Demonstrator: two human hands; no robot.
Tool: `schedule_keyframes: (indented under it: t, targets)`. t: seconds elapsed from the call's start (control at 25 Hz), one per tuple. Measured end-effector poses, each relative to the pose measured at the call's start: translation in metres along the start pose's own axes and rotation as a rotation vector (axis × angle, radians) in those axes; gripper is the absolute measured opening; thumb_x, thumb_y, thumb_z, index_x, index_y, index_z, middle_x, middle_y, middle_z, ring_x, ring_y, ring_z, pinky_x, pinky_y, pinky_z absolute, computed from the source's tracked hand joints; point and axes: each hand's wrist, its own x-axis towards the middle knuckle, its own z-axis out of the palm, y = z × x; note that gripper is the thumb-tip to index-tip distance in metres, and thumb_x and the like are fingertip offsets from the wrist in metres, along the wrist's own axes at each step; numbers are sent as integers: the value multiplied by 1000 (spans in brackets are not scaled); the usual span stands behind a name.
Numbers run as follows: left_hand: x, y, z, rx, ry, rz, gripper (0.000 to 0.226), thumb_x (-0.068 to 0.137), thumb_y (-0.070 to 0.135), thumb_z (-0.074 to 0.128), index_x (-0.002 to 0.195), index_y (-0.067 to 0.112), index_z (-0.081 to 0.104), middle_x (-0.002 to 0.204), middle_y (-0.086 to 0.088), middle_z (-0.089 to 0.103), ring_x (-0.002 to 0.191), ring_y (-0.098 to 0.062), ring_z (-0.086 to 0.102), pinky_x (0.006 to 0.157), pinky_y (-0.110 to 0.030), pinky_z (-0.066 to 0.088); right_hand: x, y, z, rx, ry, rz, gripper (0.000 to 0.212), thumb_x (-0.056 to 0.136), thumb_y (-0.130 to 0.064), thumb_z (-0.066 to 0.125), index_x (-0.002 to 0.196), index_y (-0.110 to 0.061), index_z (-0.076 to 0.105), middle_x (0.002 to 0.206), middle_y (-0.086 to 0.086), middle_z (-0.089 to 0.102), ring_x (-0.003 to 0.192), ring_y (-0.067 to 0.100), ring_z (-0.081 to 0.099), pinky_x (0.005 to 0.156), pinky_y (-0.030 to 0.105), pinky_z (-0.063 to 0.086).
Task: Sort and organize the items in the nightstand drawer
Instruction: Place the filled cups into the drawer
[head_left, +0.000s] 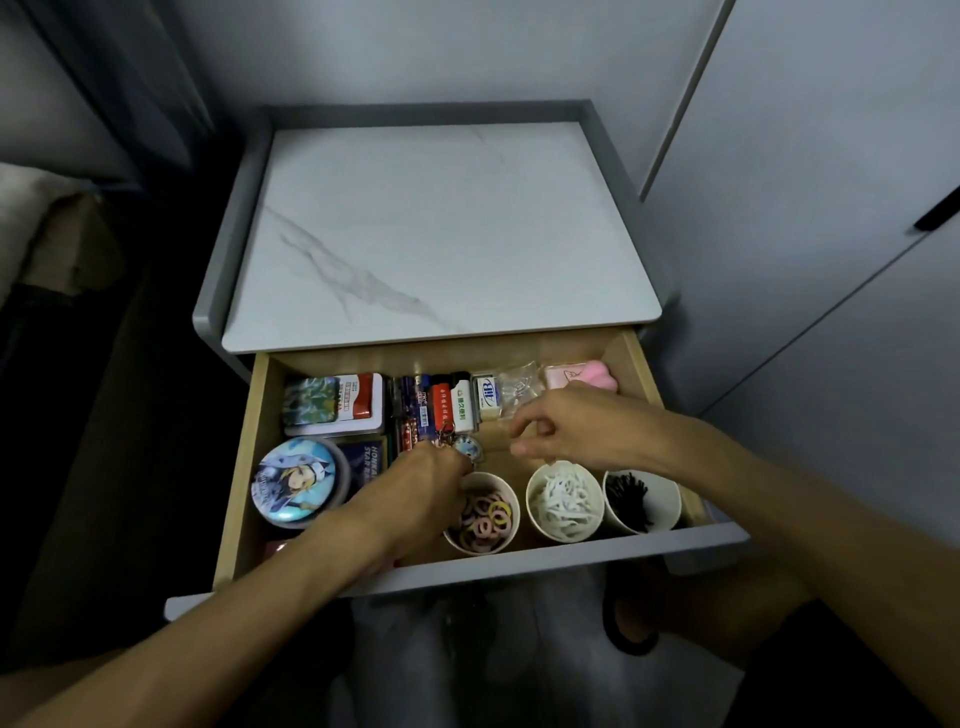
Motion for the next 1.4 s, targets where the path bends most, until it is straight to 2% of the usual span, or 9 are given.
schedule_keyframes:
  t: [0.12,0.28,0.44,0.64,0.8,1.0,1.12,1.24,1.4]
  targets:
    - [0,-2,-6,-14,4,9,19,97,24,57,112,15,64,107,-3,68,72,-3,58,53,-10,42,-7,-5,-2,57,-115,-31,47,88,-50,66,130,-33,55,82,-18,55,71,-1,53,60,14,36]
    - [2,-10,-31,23,105,-38,29,94,24,57,121,15,63,110,-10,70,90,-20,67,67,-20,48,-18,-20,10,87,-290,-100,75,73,-45,81,135,-33,40,86,-16,48,72,1,47,59,16,36]
    - [4,-14,-52,70,203,-55,29,90,22,54,117,20,64,103,-12,70,88,-28,66,67,-31,47,-18,-37,22,14,-265,-204,68,73,-35,84,123,-31,38,80,-19,37,71,0,43,57,16,33]
    - [0,-22,-71,128,261,-92,27,90,30,54,114,24,62,107,-8,69,88,-26,65,73,-39,55,-12,-37,17,-5,-249,-204,48,77,-32,80,106,-29,43,80,-14,44,72,4,45,62,24,40]
    - [-6,-27,-96,167,294,-159,32,92,31,53,123,24,58,116,-8,66,98,-27,62,77,-37,51,-2,-35,7,-51,-129,-215,31,79,-33,76,93,-27,49,76,-3,55,65,10,46,59,31,38]
    - [-17,-27,-122,229,284,-196,39,93,37,54,130,26,53,122,-5,64,107,-27,60,88,-40,50,12,-35,-5,-299,116,-198,31,78,-44,72,89,-29,48,73,-10,54,68,12,51,55,30,35]
    - [-21,-31,-126,274,260,-202,40,93,36,51,132,26,51,122,-4,65,107,-26,60,85,-38,50,24,-38,-16,-504,236,-220,41,78,-48,69,101,-26,42,82,-8,60,72,17,54,60,35,39]
    - [-22,-37,-128,305,258,-210,41,94,35,50,134,25,49,123,-3,64,107,-26,60,80,-34,46,38,-39,-26,-573,360,-237,63,79,-48,68,127,-22,37,95,0,67,81,25,60,70,36,46]
    - [-20,-48,-127,298,242,-218,42,93,38,52,133,26,49,123,-3,63,107,-26,59,79,-34,45,57,-34,-38,-610,425,-205,76,81,-49,67,142,-22,30,106,2,61,91,28,60,79,38,47]
